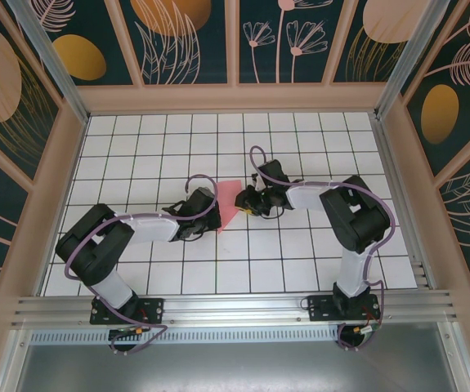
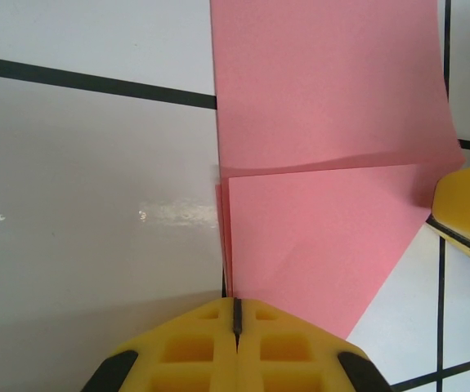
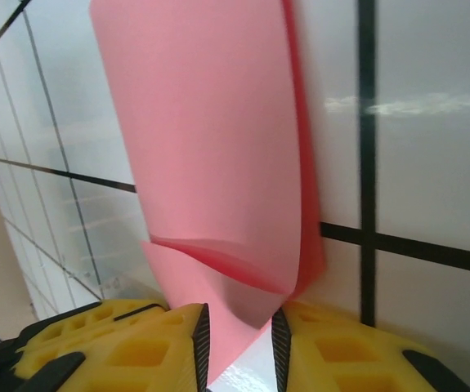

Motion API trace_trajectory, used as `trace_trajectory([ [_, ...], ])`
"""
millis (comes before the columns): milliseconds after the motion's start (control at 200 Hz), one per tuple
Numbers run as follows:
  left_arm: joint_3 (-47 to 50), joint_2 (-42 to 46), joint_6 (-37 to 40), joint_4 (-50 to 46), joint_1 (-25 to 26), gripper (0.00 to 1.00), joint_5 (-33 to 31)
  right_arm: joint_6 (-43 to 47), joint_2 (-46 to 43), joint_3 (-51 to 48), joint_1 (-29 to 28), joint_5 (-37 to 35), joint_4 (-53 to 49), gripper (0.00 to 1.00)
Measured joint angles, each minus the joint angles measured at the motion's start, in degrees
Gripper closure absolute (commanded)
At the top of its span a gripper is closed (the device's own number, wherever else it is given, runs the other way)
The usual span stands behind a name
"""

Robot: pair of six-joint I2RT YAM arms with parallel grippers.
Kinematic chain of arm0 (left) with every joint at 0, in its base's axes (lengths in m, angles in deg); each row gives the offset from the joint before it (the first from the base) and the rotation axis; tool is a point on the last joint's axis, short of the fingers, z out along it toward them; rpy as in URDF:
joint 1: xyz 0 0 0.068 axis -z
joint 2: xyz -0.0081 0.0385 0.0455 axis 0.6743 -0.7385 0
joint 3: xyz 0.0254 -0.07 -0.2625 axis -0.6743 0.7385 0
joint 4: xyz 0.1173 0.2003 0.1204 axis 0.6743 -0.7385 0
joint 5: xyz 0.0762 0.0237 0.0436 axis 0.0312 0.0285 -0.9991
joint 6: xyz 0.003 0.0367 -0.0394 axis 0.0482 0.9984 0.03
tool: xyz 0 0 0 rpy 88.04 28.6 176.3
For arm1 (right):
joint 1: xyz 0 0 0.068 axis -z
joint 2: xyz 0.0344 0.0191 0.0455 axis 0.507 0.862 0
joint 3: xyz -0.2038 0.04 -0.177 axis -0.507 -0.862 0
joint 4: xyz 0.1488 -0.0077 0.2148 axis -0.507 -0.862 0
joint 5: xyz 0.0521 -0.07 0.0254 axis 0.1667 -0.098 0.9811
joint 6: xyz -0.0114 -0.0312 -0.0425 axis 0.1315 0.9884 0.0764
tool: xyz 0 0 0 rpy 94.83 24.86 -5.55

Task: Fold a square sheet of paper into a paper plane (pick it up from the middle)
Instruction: Third fold the triangle at the center of the table.

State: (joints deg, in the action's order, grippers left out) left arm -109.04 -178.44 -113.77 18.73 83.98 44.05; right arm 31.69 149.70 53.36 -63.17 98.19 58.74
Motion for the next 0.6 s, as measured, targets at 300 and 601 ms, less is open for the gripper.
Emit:
trace_trajectory([
  [300, -0.02, 0.07, 0.02, -0.07, 0.02, 0.90, 0.02, -0.22, 0.81, -0.02, 0.00, 2.64, 3.08, 0.95],
  [601, -2.12, 5.75, 2.54, -3.72, 0.00, 0.51, -1.01, -0.90, -5.29, -1.81, 0.04, -4.70, 0.26, 0.99],
])
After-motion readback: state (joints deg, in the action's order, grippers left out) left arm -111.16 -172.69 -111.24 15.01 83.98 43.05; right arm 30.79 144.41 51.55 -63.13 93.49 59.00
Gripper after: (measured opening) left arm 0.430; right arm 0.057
